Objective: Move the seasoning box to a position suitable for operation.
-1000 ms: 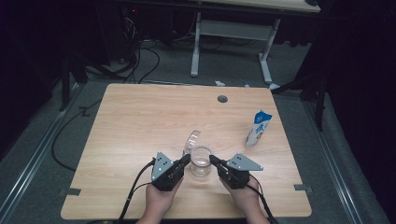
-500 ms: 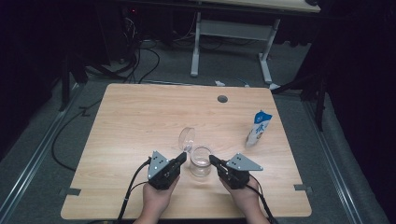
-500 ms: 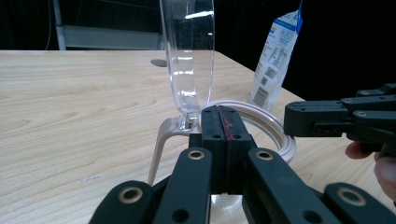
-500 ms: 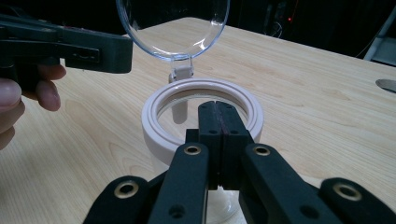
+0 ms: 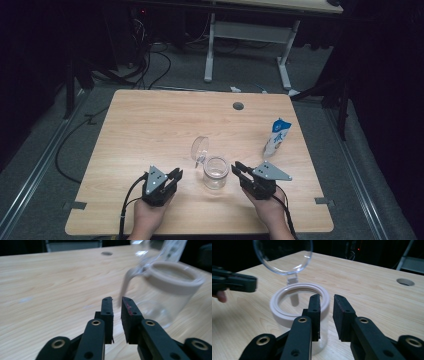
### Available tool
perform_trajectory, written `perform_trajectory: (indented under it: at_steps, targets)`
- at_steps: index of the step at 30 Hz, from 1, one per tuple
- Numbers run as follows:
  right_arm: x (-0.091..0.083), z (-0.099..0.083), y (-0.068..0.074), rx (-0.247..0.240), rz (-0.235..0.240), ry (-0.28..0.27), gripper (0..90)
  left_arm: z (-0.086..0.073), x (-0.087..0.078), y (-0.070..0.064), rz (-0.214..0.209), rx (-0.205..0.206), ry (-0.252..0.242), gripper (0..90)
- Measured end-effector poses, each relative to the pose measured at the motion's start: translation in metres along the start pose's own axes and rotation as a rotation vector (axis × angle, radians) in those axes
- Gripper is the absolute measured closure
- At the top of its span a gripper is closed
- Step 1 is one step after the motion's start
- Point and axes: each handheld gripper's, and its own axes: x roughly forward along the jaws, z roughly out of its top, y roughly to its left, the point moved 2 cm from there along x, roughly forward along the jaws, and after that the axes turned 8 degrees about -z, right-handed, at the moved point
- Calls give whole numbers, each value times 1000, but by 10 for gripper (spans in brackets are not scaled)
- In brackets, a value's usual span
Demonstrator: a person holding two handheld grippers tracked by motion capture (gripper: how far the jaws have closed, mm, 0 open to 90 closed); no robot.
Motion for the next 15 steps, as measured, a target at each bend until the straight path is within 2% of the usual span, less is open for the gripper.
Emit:
perform_trajectory:
  at_steps: [5,9,15]
  targets:
    - [2,-5,-8,18,-29,19,731,-13,-17,22,32,-22,44,738]
    - [5,-8,-13,28,-45,27,706,-17,-25,33,63,-8,77,686]
    - [7,-14,-24,53,-100,48,661,-21,-30,38,70,22,95,640]
